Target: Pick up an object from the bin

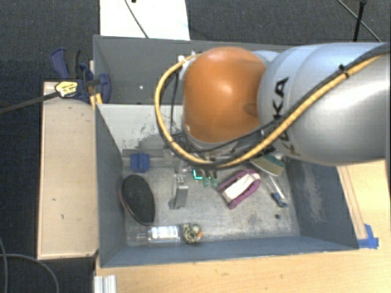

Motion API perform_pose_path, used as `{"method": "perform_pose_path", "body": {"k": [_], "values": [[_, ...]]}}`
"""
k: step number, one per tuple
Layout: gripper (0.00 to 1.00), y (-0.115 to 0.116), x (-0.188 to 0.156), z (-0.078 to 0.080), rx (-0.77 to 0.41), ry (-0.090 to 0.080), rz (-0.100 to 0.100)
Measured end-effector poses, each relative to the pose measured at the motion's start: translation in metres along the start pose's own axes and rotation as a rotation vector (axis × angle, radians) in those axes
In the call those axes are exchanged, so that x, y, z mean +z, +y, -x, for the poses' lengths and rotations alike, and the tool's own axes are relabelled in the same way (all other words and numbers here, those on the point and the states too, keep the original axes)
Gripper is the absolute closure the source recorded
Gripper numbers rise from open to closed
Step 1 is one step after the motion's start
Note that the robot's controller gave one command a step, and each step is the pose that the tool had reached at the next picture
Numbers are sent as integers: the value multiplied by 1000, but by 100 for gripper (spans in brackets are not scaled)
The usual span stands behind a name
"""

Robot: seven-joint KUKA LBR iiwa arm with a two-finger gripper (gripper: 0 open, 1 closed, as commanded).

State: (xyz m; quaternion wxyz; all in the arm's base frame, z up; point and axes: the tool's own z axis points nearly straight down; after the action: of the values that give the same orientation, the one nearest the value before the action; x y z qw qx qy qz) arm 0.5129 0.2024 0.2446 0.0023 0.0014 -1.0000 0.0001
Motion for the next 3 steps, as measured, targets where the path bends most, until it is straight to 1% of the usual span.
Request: {"method": "perform_pose_path", "body": {"k": [1,2,3], "values": [[0,40,117,-19,-9,2,-1],[0,29,165,1,-44,-14,5],[100,30,161,1,-40,-12,5]]}}
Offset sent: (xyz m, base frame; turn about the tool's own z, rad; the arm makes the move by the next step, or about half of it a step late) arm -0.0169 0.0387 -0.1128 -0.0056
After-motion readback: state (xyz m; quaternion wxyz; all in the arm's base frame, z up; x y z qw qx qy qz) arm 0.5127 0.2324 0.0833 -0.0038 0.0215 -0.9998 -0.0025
